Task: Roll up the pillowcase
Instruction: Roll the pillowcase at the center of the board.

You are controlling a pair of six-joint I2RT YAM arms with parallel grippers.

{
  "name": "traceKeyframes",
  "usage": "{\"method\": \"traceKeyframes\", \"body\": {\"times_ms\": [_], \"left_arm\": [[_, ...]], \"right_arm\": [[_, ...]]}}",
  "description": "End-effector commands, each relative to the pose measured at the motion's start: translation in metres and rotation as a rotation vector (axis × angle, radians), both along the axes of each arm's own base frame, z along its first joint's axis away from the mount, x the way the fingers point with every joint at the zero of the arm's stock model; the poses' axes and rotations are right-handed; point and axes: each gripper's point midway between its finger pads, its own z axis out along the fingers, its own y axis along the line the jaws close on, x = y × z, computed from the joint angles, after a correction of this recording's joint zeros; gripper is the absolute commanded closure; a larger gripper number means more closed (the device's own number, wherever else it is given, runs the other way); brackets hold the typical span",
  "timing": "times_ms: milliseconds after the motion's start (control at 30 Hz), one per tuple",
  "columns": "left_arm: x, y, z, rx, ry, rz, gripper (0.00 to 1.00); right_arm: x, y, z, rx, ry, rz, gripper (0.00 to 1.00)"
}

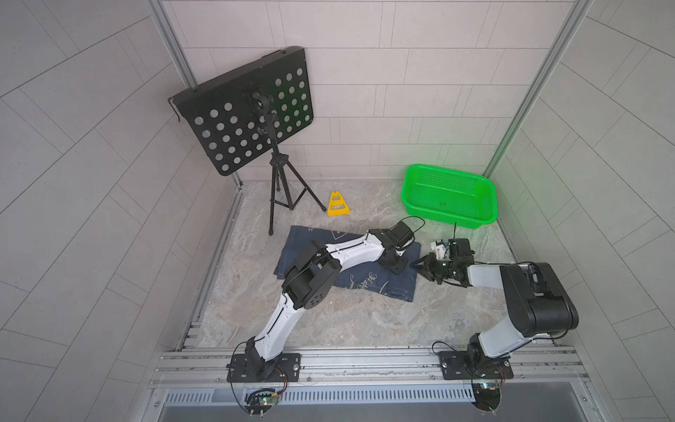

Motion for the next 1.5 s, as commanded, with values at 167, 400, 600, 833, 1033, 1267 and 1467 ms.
{"method": "traceKeyframes", "body": {"times_ms": [167, 400, 600, 833, 1033, 1267, 1467], "left_arm": [[-0.005, -0.012, 0.028, -0.085, 0.042, 0.012, 0.63], [-0.009, -0.02, 0.064, -0.18, 0.043, 0.028, 0.57], [-0.01, -0.011, 0.065, -0.159, 0.037, 0.019, 0.56], [-0.009, 0.008, 0.074, -0.155, 0.021, 0.045, 0.56], [-0.011, 0.027, 0.069, -0.142, 0.036, 0.075, 0.56], [-0.018, 0.045, 0.071, -0.14, 0.043, 0.103, 0.56], [-0.03, 0.058, 0.071, -0.143, 0.063, 0.12, 0.56]], "right_arm": [[-0.019, -0.026, 0.011, -0.195, 0.069, 0.013, 0.97], [-0.039, -0.062, 0.024, -0.442, 0.252, 0.035, 0.98], [-0.038, -0.063, 0.032, -0.52, 0.336, 0.014, 0.87], [-0.015, -0.035, 0.051, -0.519, 0.291, 0.011, 0.78], [-0.001, 0.001, 0.056, -0.499, 0.255, 0.054, 0.77], [0.012, 0.038, 0.057, -0.441, 0.239, 0.105, 0.77], [0.024, 0.064, 0.049, -0.422, 0.235, 0.147, 0.77]]}}
